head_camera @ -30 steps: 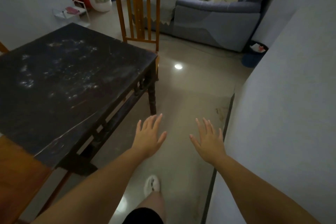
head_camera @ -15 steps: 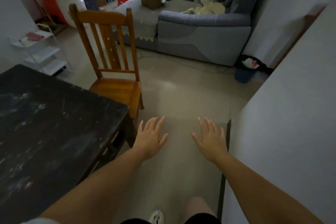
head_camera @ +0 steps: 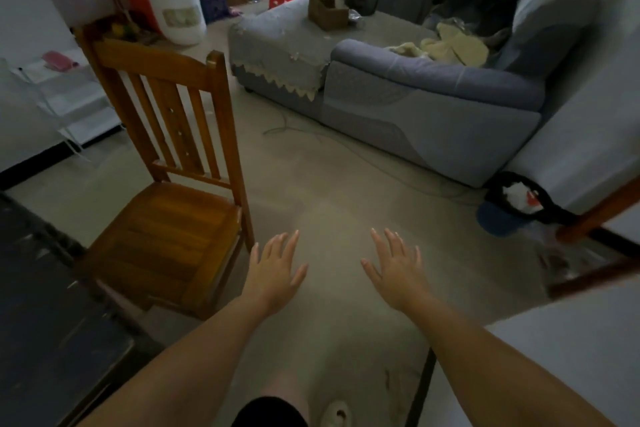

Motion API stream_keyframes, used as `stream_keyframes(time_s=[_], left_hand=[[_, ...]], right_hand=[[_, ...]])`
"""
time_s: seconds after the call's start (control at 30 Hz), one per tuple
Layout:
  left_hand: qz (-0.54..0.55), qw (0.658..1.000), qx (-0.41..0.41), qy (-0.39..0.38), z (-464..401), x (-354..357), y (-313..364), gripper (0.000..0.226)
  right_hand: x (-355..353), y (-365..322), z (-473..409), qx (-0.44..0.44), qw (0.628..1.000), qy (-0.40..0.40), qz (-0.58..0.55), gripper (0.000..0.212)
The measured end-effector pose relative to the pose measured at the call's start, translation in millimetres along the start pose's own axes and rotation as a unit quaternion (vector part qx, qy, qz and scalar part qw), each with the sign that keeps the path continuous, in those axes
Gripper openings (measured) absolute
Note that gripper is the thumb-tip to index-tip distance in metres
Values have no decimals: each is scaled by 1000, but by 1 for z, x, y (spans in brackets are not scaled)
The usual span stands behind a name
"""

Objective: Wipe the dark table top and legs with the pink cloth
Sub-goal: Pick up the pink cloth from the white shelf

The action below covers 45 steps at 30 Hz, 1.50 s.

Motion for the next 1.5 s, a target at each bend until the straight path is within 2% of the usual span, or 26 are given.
stream_keyframes(time_s=[0.17,0.53,0.6,0.7,0.87,0.93,1.07,1.17,1.27,1.37,1.43,1.5], left_hand=[[14,999,-41,19,-105,-25,0,61],[5,995,-96,0,-340,-110,-64,62],[5,993,-116,9,-379,-125,-73,65],[-20,990,-138,35,-435,-147,-89,85],[-11,976,-207,71,-531,-190,-132,76],[9,965,-244,94,-560,-213,-154,73],[24,932,-327,155,-595,-260,-206,90],[37,905,-384,181,-604,-285,-251,92],[58,879,-431,196,-605,-303,-304,77],[67,868,-450,201,-609,-324,-366,61],[56,861,-463,202,-609,-340,-408,61],[57,859,-469,195,-606,-359,-448,72]], right_hand=[[-40,7,-124,-50,998,-4,29,63],[-131,-31,-381,-99,995,-13,28,63],[-147,-39,-424,-114,993,-16,33,63],[-170,-57,-494,-145,988,-23,41,63],[-203,-102,-625,-220,971,-48,75,63],[-218,-124,-674,-259,960,-55,92,62],[-248,-182,-762,-319,934,-71,148,62],[-255,-239,-809,-359,915,-75,167,63],[-252,-308,-842,-416,889,-80,171,63],[-244,-385,-873,-466,863,-67,182,63],[-240,-438,-891,-487,851,-57,186,70],[-237,-487,-905,-499,847,-49,177,87]])
Point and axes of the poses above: each hand's wrist, its own z-axis away from the middle knuckle, its own x-axis out of the palm, y = z × x, the point moved 1 cm from there along -z, towards the middle knuckle, and after that the axes turned 5 degrees about -y, right-handed, at the moved point
